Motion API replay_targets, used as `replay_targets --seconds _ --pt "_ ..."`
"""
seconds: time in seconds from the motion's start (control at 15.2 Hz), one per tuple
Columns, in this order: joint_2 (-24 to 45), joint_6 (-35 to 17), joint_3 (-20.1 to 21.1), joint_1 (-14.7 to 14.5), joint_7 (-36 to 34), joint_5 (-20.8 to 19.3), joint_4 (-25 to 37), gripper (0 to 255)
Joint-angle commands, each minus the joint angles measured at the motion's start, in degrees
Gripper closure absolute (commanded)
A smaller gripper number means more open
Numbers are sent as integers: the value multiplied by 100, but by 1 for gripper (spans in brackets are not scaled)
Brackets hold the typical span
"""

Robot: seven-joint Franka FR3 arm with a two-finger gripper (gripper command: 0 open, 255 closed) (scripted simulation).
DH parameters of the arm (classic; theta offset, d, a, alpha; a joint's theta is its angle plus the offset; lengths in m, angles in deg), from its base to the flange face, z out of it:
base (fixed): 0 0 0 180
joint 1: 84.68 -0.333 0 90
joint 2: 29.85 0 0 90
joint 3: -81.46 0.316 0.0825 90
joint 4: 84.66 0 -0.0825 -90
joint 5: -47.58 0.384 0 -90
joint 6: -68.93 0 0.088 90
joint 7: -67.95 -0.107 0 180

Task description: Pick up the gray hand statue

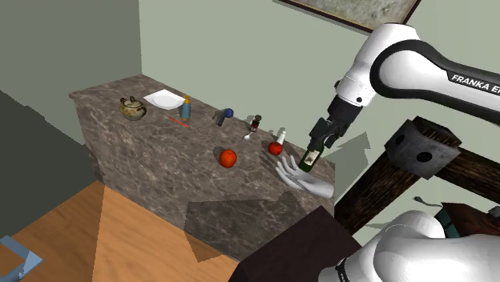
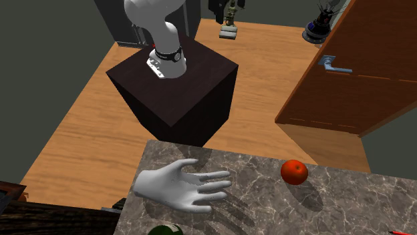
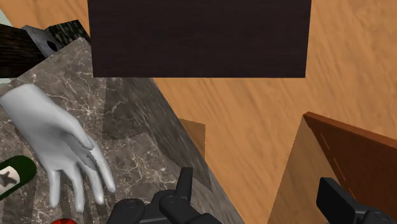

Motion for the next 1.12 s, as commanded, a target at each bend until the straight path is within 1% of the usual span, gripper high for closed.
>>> replay_targets --seconds 0.0,0.26,0.53,0.79,1.06 --pt "0 0 0 0 0 0 0 0" --pt "-162 -530 -464 66 804 -294 -652 0" --pt "-124 -1124 -979 162 1625 -616 -1163 0" --pt "153 -1797 -1543 259 2472 -927 -1513 0" --pt "686 -2545 -2162 283 3350 -1169 -1684 0"
